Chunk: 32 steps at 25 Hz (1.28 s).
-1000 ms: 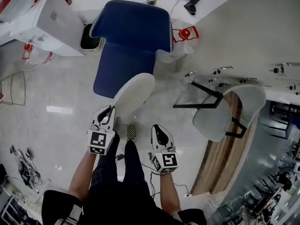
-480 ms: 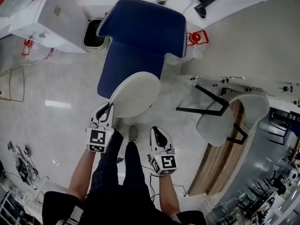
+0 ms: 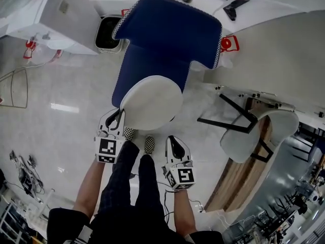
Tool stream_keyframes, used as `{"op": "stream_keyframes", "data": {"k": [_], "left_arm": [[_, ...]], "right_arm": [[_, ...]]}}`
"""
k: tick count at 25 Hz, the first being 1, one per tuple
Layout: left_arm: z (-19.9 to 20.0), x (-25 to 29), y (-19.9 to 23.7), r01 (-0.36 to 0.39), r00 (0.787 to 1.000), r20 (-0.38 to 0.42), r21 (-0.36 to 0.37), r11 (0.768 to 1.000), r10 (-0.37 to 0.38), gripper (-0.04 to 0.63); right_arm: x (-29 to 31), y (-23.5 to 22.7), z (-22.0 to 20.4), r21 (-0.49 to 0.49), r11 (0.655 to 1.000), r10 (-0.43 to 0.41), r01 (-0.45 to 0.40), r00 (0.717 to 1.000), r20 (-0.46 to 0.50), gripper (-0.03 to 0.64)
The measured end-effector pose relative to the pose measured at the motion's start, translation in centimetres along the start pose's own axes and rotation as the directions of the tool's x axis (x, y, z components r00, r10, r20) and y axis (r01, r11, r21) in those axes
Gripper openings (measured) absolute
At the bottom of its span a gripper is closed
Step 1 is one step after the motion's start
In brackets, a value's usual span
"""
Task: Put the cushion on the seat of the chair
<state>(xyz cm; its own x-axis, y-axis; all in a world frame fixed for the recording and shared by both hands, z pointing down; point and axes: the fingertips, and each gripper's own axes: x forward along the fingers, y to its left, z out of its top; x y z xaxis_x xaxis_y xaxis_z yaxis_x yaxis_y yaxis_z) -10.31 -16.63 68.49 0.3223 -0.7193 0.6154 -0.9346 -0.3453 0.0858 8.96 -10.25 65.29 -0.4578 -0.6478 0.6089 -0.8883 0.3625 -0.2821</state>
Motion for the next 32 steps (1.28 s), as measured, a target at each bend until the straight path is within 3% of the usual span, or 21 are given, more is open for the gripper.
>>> {"op": "stream_keyframes", "data": {"k": [17,32], "left_arm": [[-4.2,4.3,6.3,-0.016,1.000,-0.018,-0.071,0.997,0.015,0.034],[-10.4,7.7,11.2,-0.034,0.998,-0.059,-0.116,0.993,0.027,0.034]], "right_arm": [[11.0,3.1,-1.3,-0.068,0.996,0.054,-0.057,0.997,-0.052,0.041],[19.7,6.6,-3.2,-0.105,0.986,0.122,-0.131,0.989,-0.088,0.041]]}}
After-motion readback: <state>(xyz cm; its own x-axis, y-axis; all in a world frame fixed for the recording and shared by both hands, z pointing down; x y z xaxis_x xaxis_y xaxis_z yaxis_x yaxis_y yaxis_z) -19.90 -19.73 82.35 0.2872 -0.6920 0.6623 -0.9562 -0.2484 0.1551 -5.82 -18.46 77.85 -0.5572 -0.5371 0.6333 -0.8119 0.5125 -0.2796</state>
